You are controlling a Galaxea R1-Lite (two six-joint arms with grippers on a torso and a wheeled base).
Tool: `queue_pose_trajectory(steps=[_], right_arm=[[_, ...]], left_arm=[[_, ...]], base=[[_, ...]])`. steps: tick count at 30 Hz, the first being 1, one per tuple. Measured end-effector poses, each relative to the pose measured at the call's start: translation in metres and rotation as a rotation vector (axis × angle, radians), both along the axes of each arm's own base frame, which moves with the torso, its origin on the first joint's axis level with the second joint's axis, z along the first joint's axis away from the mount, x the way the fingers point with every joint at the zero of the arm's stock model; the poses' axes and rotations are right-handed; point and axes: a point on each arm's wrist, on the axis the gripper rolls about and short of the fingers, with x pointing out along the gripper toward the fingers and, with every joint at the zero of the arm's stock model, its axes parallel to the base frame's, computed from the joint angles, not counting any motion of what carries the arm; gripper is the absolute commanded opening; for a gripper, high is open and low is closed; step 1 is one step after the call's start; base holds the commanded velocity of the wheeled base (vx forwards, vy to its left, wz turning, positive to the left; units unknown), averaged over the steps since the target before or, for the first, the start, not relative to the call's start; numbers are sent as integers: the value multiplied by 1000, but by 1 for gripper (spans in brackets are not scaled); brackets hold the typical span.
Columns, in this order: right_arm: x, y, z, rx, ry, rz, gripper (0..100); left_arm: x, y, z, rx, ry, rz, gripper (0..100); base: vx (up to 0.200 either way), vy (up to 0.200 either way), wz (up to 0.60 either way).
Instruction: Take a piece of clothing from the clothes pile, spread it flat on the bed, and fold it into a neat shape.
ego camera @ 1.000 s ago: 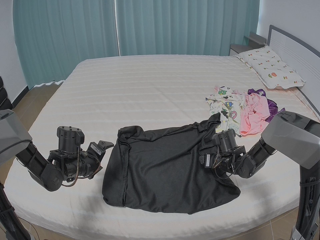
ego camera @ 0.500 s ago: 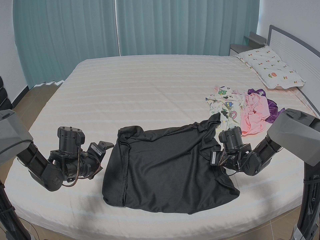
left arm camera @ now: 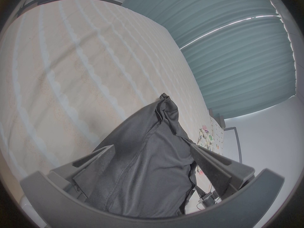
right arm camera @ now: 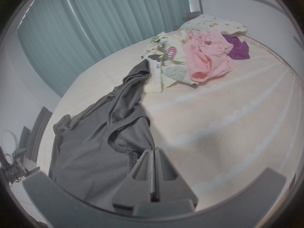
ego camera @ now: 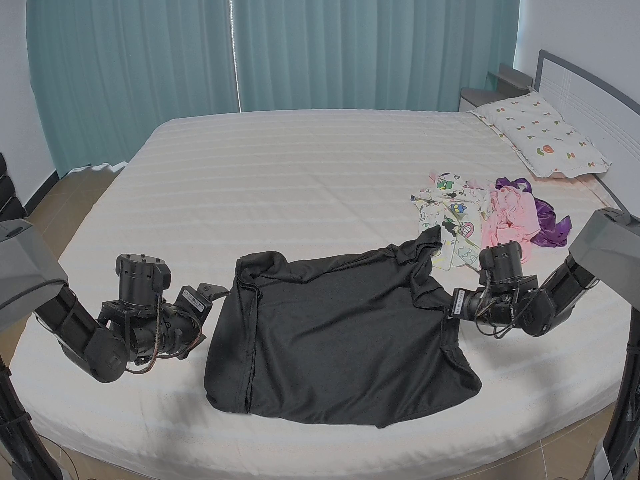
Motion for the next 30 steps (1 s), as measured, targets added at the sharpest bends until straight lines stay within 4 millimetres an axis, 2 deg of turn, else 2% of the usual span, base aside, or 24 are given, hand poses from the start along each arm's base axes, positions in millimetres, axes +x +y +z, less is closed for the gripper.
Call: queue_pose_trajectory(steps=[6,12,13,20,27,28,30], right_arm=[[3,-43,-1,109,33,-7,0],[5,-66,-7,215,1,-21,0],[5,-67,-9,226,-9,-18,100],[2,-68,-17,266,-88,-9,100],[0,-59,-23,336,-81,-32,100],[0,-58,-24,336,-76,-30,0],[0,-56,-26,336,-68,-27,0]], left_arm=[[1,0,-4,3,12,1,100],[0,-1,-10,0,35,-14,100],[0,-1,-11,-2,40,-18,100],[-5,-1,-19,-10,80,-47,100],[-11,1,-25,-14,114,-64,100],[-11,1,-26,-13,116,-65,100],[-11,1,-27,-12,121,-65,100]], base=[[0,0,0],[0,0,0],[0,0,0],[0,0,0],[0,0,0],[0,0,0],[0,0,0]])
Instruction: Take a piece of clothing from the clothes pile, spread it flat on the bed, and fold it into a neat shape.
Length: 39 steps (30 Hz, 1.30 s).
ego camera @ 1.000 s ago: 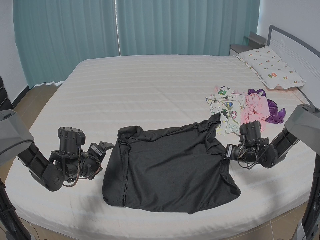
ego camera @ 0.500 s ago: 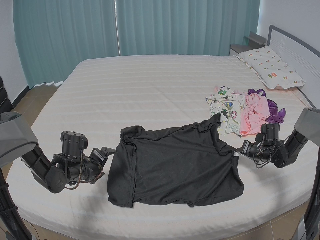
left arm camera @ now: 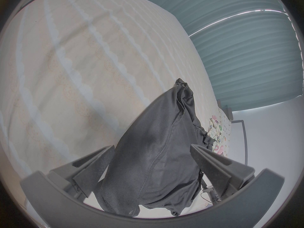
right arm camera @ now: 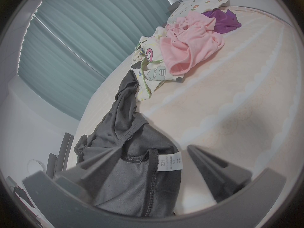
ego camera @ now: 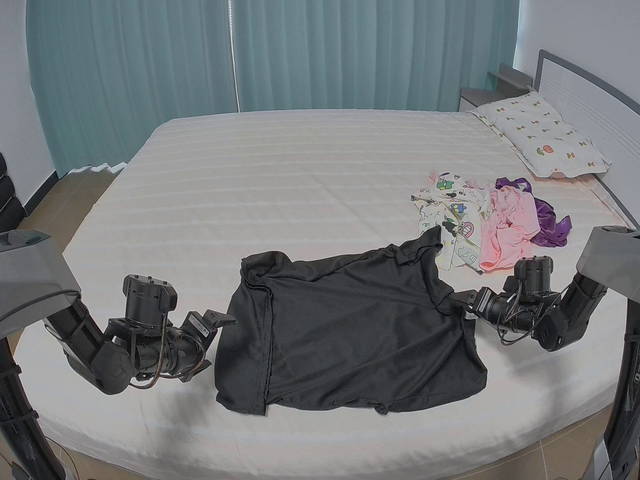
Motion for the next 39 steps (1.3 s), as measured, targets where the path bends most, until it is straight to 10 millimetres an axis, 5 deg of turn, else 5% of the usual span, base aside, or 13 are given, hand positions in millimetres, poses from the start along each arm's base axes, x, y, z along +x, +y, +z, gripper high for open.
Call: queue_pose_trajectory(steps=[27,28,39], right_arm=[[-9,-49,-4,9,31,-137,0],[-12,-50,-5,10,40,-140,100],[-57,-42,-1,162,53,-205,100]], left_arm=[[-7,-1,-7,12,33,-14,100],[-8,-1,-7,13,35,-15,100],[-40,-2,-12,36,90,-53,100]], base=[[0,0,0],[0,0,0],[0,0,0]])
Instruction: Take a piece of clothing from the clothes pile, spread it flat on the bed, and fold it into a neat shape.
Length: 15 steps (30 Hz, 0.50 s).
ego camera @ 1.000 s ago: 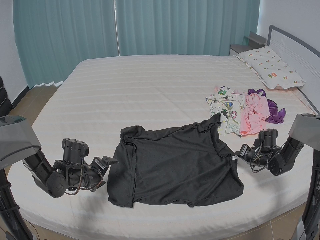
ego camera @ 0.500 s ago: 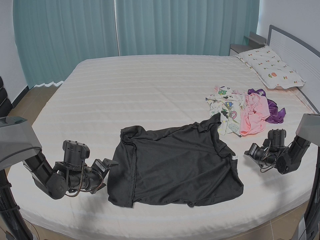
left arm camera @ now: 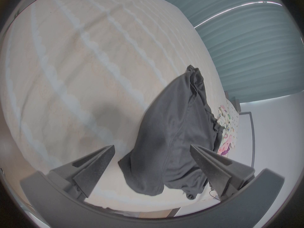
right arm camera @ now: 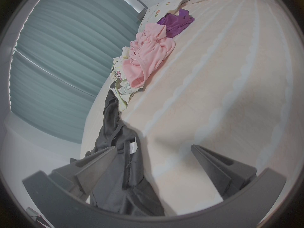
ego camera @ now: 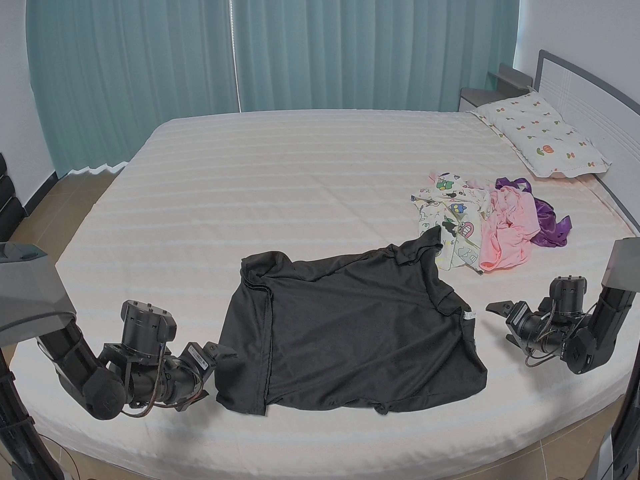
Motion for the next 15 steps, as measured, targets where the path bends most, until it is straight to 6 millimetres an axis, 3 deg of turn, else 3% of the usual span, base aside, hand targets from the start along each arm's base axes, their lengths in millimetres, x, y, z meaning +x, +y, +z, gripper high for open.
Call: queue_pose_trajectory(steps=[8,15], right_arm=[[-22,13,4,24,24,23,100],[-28,20,9,22,17,45,100]], left_arm=[[-7,-15,1,0,-80,-43,100],[-7,-33,-6,147,-160,-23,100]], base=[[0,0,0],[0,0,0]])
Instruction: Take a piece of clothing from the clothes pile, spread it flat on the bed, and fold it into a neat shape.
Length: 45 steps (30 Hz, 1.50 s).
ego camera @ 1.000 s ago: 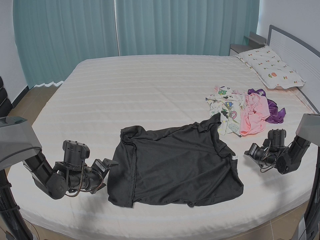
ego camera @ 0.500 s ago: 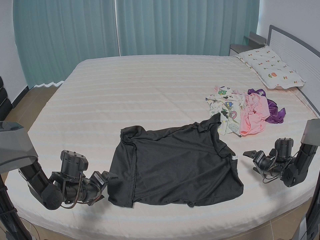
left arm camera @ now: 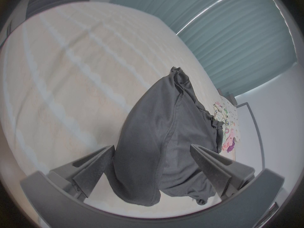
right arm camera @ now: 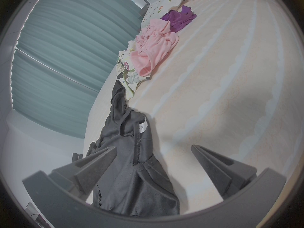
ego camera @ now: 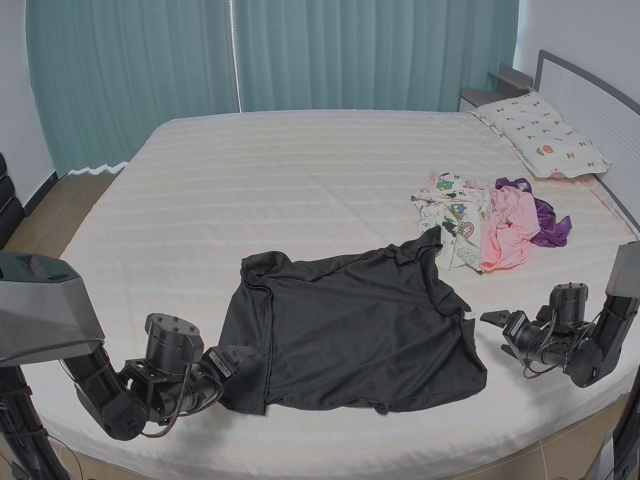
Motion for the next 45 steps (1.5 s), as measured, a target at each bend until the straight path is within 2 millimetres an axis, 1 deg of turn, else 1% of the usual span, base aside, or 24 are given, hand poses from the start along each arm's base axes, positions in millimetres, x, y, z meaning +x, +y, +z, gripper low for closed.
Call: queue_pose_trajectory(steps=[4,9,12,15,19,23,25,29,35,40,43,45], right_arm=[[-4,2,6,1,-13,6,100],[-8,2,12,2,-29,10,100],[-9,2,13,2,-33,10,100],[-10,3,14,2,-35,11,100],[-10,3,15,2,-38,11,100],[-11,2,16,2,-39,11,100],[-11,2,16,2,-40,11,100],[-11,3,16,1,-39,12,100],[-11,3,16,1,-39,12,100],[-11,3,15,0,-37,13,100],[-12,3,15,0,-35,15,100],[-12,4,15,0,-33,17,100]], left_arm=[[3,-9,6,47,-59,-20,100],[18,-21,21,116,-123,-75,100],[28,-32,26,172,-129,-76,100],[34,-43,28,233,-137,-88,100],[37,-55,19,383,-159,-154,100],[39,-60,0,593,-154,-167,100],[39,-62,-11,670,-137,-192,100],[35,-62,-29,736,-92,-229,100],[30,-56,-40,781,-48,-251,100],[32,-43,-38,807,-31,-205,100],[31,-31,-32,806,-23,-168,100],[30,-18,-28,806,-9,-139,100]], base=[[0,0,0],[0,0,0],[0,0,0],[0,0,0],[0,0,0],[0,0,0],[0,0,0],[0,0,0],[0,0,0],[0,0,0],[0,0,0],[0,0,0]])
